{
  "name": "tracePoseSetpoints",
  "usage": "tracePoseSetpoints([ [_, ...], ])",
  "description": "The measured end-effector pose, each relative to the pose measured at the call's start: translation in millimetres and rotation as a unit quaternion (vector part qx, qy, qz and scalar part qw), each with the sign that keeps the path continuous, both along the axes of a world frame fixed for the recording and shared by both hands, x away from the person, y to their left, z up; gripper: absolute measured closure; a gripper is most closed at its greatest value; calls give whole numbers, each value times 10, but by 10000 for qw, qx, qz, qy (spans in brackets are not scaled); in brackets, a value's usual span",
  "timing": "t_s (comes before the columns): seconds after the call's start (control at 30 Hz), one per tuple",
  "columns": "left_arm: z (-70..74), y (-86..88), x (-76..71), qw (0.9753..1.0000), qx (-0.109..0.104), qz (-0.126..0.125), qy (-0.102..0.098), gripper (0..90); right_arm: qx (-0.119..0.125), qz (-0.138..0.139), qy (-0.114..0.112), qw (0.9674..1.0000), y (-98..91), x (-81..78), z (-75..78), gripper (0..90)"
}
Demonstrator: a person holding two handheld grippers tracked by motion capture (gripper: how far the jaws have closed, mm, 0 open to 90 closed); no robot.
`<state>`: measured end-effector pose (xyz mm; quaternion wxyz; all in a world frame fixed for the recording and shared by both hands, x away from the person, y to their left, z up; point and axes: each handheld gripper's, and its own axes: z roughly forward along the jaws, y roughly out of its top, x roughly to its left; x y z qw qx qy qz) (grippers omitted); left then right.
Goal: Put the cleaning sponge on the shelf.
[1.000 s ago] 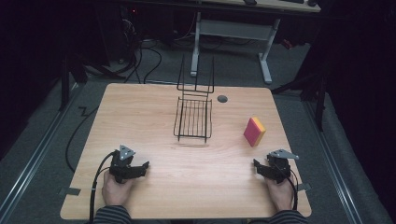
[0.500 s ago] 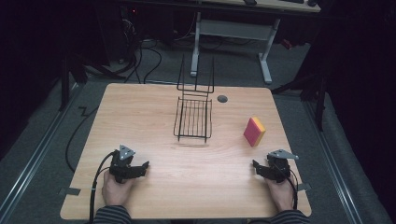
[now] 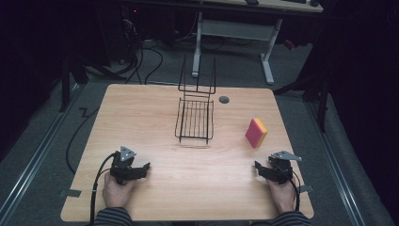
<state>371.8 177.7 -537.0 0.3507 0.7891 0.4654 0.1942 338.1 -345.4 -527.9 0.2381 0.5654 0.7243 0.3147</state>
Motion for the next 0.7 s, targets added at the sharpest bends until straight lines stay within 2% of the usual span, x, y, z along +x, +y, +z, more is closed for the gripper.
tracePoseSetpoints([
  [0.57,0,3,1,10000,-7,0,1,185,183,-11,-170,9997,-18,-69,89,343],
  [0.7,0,4,2,10000,-11,6,2,186,222,1,-247,9994,-6,-83,151,342],
])
